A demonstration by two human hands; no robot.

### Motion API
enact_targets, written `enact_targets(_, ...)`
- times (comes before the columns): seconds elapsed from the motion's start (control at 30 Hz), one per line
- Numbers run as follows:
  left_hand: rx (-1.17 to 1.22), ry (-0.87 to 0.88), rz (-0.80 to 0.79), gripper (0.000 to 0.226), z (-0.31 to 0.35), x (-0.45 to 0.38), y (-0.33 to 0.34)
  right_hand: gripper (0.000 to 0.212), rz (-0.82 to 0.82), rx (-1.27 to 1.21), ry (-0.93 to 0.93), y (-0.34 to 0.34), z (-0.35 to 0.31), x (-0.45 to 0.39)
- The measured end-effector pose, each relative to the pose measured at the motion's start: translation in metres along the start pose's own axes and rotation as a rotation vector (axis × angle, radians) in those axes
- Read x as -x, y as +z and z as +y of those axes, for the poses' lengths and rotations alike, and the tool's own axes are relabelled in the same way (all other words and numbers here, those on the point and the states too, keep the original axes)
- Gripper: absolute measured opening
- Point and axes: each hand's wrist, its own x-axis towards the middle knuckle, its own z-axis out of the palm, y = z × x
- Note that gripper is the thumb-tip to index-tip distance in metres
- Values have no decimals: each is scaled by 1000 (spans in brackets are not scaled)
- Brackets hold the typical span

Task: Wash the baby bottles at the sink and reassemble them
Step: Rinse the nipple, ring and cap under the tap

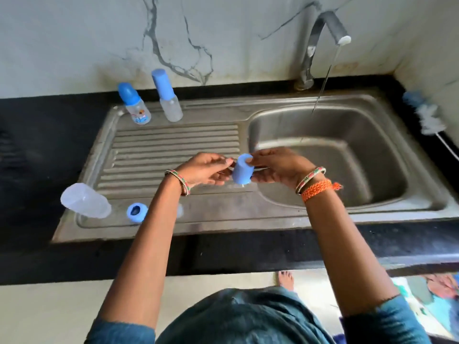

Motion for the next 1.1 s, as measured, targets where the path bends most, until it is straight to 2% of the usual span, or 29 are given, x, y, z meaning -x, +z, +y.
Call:
enact_targets(0.17,30,-130,-26,12,-36,34,-29,36,-18,72,74,59,32,-6)
enact_targets(0.43,62,-213,2,4,-54,32,-31,32,28,210,124,74,49,-15)
enact_targets(0.53,-71,-239,9,6,-48,31,-33,28,26,283,115,73,50,-19)
enact_targets(0.6,-179,-197,92,5,-38,27,-33,27,23,332,107,69,44,-20)
enact_targets(0.67,-203,-93,229,5,-23,17,-29,27,48,350,85,54,34,-20)
enact_targets(0.73,-176,22,302,13,-4,0,-18,23,91,299,54,31,20,-20)
enact_targets(0.83,-76,118,256,19,27,-39,14,10,196,212,5,-20,-4,-26)
enact_targets(0.97,1,101,156,20,59,-114,72,12,403,168,-62,-103,-25,-49)
enact_targets(1.1,59,-18,109,27,68,-189,124,7,604,215,-98,-183,-27,-82)
